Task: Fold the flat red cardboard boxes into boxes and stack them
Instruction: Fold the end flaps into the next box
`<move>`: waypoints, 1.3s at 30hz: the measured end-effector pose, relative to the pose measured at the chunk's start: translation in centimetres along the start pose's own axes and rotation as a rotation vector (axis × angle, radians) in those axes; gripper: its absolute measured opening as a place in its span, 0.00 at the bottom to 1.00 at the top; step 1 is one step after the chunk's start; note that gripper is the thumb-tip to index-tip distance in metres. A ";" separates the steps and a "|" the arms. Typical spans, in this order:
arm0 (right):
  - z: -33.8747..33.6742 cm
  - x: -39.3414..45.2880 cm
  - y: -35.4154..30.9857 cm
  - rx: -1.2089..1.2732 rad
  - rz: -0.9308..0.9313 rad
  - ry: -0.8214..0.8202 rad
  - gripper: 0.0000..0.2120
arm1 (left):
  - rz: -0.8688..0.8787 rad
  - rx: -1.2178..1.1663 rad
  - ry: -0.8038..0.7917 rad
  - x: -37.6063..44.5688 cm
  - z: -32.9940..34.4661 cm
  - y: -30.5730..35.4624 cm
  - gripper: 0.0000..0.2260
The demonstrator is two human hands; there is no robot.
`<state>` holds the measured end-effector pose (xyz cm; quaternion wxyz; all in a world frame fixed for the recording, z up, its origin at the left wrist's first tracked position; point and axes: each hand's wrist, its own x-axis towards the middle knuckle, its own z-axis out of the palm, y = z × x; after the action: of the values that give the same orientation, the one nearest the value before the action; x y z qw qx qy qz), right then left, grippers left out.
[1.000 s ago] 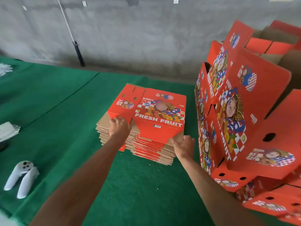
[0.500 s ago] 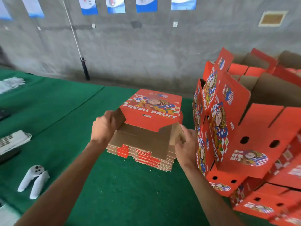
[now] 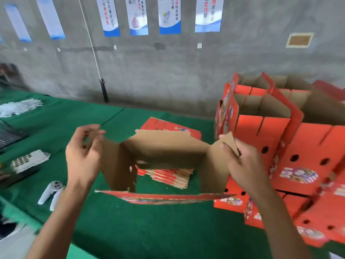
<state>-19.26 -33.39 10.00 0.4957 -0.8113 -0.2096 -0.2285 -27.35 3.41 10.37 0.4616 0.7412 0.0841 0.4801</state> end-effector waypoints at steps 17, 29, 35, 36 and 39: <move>-25.6 -16.1 13.7 -0.555 0.328 -0.044 0.18 | -0.143 -0.130 -0.507 -22.8 24.2 5.6 0.12; -30.4 -20.8 18.0 -0.551 0.498 0.132 0.05 | 0.661 0.181 -0.784 -27.3 26.2 6.7 0.19; -29.5 -20.7 18.5 -0.561 0.575 0.256 0.06 | 0.373 -0.157 -1.127 -28.2 23.0 6.0 0.21; -29.5 -20.5 18.7 -0.557 0.593 0.274 0.06 | 0.315 -0.163 -1.171 -28.2 22.5 6.0 0.25; -29.4 -20.1 19.3 -0.567 0.639 0.309 0.06 | 0.229 -0.155 -1.282 -28.1 21.7 5.9 0.33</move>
<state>-29.34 -70.30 -3.44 0.3252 -0.8952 0.1987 -0.2308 -26.85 -28.92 -5.42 0.4184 0.8493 -0.3218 -0.0061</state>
